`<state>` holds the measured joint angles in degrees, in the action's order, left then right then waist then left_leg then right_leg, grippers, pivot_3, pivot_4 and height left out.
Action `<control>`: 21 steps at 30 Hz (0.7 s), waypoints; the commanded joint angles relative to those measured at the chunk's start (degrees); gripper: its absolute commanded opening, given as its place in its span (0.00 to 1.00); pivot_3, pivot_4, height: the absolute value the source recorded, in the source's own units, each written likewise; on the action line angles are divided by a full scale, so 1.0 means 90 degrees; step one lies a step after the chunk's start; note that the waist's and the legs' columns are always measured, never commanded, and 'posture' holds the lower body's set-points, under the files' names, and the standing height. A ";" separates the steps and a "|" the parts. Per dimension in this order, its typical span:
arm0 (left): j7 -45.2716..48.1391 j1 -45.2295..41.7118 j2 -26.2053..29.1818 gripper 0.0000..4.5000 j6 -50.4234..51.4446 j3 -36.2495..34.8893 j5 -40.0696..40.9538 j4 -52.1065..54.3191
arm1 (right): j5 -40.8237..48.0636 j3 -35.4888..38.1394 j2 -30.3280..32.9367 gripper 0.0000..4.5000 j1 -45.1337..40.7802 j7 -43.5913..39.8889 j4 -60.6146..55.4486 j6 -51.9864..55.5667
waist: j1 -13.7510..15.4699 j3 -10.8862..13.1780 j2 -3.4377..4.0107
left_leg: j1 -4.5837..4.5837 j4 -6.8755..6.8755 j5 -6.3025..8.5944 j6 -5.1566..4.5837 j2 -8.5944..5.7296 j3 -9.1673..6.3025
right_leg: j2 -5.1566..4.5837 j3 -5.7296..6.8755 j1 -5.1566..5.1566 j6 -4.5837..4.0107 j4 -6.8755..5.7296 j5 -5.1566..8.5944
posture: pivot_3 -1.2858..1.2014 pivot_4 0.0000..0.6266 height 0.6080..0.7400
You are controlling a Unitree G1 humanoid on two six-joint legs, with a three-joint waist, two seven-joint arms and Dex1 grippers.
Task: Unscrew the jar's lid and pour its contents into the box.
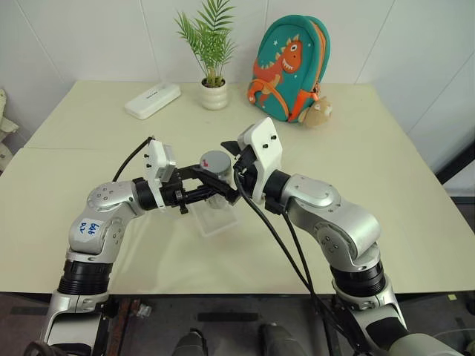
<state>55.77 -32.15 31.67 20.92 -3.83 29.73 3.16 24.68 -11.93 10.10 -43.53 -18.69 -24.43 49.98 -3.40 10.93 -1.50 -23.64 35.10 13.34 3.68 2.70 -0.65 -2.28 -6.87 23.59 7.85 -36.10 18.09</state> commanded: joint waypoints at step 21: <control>0.0301 -0.0062 -0.0145 0.44 -0.0334 -0.0216 0.0153 -0.0205 | 0.0244 0.0146 0.0143 0.57 -0.0239 -0.0478 -0.0177 0.0138 | -0.0002 0.0000 0.0000 | -0.0001 0.0002 0.0000 0.0000 0.0001 -0.0003 | 0.0000 0.0005 0.0000 0.0000 -0.0002 0.0000 | 0.52 0.24 1.00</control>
<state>58.53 -31.90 30.15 18.68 -3.87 29.88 0.69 26.26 -11.91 10.72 -44.53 -22.10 -24.51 51.45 -3.42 10.93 -1.50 -23.65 35.12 13.34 3.68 2.71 -0.68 -2.28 -6.83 23.59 7.85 -36.12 18.09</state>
